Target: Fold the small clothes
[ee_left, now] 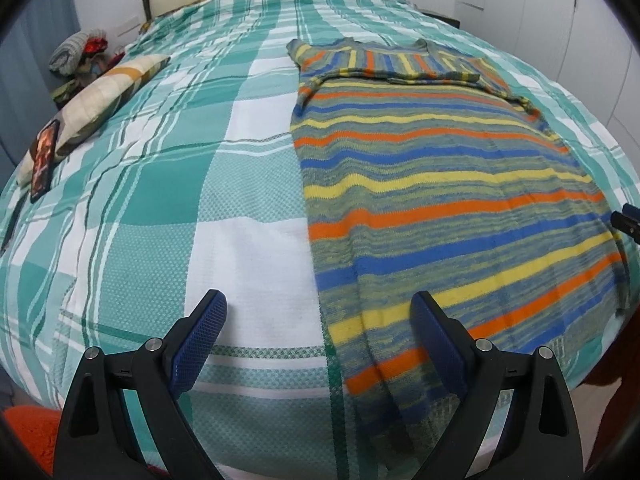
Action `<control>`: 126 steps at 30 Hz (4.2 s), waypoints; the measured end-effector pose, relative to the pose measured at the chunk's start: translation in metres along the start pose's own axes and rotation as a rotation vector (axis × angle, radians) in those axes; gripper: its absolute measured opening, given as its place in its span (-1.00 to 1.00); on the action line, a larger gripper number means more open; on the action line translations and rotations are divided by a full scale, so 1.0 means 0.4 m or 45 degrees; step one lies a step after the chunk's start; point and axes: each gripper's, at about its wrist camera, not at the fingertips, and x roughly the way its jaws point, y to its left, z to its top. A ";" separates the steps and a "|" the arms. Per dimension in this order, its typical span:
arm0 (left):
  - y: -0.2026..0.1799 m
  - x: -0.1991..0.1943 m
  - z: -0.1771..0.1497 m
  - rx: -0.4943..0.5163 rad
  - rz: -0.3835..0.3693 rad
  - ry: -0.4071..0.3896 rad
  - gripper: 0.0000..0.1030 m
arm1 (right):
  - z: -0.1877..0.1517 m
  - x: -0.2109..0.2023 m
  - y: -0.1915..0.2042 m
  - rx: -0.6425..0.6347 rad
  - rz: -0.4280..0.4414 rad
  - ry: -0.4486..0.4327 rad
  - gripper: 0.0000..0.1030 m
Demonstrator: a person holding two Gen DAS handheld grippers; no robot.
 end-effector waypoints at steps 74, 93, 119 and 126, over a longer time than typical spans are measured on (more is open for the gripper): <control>0.315 0.477 0.813 -0.780 -0.577 -0.045 0.39 | 0.806 0.611 -0.311 0.919 0.729 -0.054 -0.41; 0.269 0.342 0.622 -0.478 -0.225 -0.080 0.44 | 0.590 0.353 -0.072 -0.113 0.336 0.078 -0.39; 0.004 0.231 0.192 -0.162 -0.176 -0.148 0.96 | 0.583 0.249 -0.143 0.057 0.289 0.001 0.12; 0.004 0.230 0.185 -0.171 -0.202 -0.168 0.97 | 0.832 0.449 0.052 -0.307 0.356 0.117 -0.15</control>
